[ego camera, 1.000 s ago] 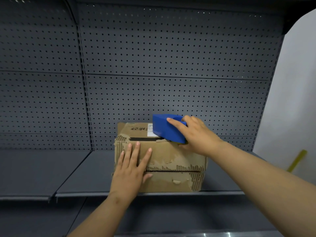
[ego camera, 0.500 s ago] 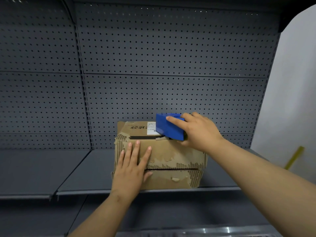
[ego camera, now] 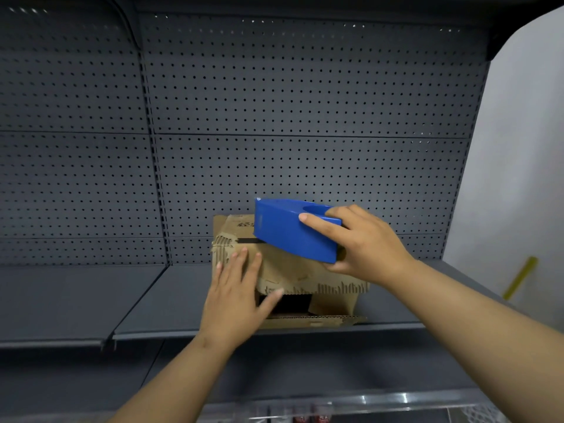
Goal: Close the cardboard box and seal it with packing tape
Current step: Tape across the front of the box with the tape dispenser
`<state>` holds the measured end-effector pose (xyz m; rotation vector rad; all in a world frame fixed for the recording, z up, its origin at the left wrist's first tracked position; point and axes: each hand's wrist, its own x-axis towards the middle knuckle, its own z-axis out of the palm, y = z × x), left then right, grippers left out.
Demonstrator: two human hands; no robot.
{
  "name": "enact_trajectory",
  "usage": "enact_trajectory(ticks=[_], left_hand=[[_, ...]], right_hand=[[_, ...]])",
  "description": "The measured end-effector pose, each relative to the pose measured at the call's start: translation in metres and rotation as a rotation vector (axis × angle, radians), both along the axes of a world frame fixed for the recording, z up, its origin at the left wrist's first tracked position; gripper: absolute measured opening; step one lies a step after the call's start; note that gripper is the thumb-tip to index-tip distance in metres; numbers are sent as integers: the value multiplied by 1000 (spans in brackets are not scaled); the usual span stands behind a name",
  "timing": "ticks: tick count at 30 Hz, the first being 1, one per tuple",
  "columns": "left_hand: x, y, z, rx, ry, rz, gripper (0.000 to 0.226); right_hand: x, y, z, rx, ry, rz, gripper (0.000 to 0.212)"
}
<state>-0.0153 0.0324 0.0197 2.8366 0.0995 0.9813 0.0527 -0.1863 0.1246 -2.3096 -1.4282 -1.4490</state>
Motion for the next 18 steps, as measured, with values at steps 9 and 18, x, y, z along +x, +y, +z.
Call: enact_trajectory(ticks=[9,18], left_hand=[[-9,-11,71,-1618,-230,-511,48],[-34,5,95,-1819,75,-806,35]], right_hand=[[-33,-9,6,-7,-19,101,71],[-64,-20,11,5,5,116,60]])
